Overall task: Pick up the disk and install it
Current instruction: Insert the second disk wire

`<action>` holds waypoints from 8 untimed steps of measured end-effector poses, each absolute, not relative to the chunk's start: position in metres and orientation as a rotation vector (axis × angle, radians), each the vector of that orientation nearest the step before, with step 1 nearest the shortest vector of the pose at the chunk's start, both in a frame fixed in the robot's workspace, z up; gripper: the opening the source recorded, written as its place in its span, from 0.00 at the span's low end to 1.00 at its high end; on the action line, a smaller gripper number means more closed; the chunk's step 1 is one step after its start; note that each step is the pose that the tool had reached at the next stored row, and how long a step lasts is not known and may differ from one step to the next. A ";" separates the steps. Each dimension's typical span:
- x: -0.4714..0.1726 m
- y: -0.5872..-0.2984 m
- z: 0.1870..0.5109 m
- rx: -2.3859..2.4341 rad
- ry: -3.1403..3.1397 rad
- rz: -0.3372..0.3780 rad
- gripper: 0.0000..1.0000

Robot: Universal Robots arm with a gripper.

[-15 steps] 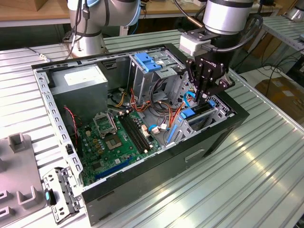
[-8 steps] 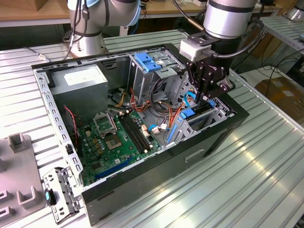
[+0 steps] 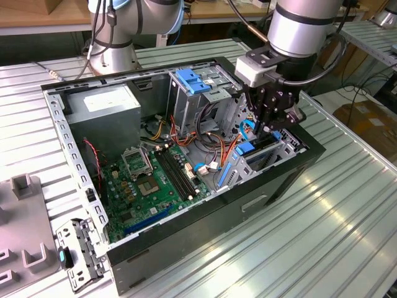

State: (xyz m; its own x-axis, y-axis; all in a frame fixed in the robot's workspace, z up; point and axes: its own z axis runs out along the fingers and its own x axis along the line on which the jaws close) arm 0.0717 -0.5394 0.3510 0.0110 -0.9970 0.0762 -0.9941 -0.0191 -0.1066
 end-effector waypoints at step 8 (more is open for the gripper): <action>0.071 -0.542 0.349 -2.213 2.181 -0.201 0.16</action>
